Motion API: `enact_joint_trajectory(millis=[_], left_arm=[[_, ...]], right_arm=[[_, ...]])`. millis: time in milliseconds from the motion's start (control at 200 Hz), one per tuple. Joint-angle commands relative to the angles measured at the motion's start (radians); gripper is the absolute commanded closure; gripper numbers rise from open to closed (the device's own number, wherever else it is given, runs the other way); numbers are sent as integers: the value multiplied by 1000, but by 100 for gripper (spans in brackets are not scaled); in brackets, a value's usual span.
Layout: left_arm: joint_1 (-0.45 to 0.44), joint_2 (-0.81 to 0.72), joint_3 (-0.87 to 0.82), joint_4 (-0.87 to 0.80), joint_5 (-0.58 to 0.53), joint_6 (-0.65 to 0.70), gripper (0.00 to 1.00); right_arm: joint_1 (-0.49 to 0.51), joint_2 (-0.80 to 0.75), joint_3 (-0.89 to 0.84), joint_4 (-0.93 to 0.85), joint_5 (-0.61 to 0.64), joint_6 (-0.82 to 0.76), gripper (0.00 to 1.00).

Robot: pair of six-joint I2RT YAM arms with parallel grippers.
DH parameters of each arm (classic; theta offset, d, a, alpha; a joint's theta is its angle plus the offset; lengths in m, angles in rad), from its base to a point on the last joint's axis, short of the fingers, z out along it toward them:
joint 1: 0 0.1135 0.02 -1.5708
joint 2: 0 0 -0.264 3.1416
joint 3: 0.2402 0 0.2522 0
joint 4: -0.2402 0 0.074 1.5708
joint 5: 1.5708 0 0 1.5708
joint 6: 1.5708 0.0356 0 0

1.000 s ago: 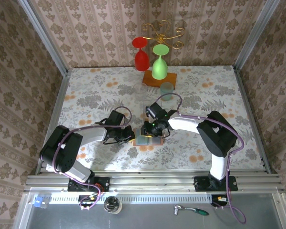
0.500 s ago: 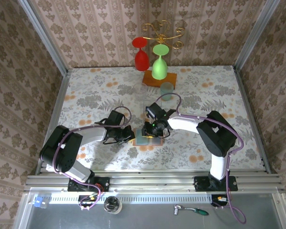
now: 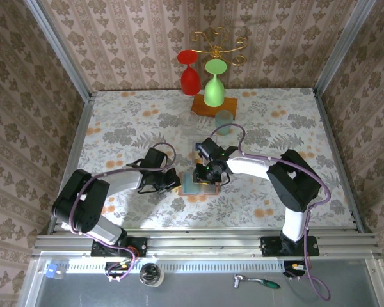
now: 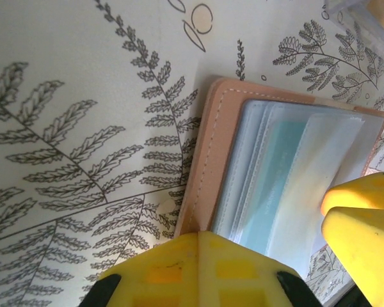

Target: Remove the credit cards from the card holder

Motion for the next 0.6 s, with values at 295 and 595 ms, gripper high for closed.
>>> enact_joint_trajectory(millis=[295,595], left_arm=[[7,-77,50,-60,1,-4,97],[-12,-52,49,29,33,-61,79]], right_arm=[[3,-9,-34,11,7,-7,72],[0,-7,-34,13,2,-8,72]])
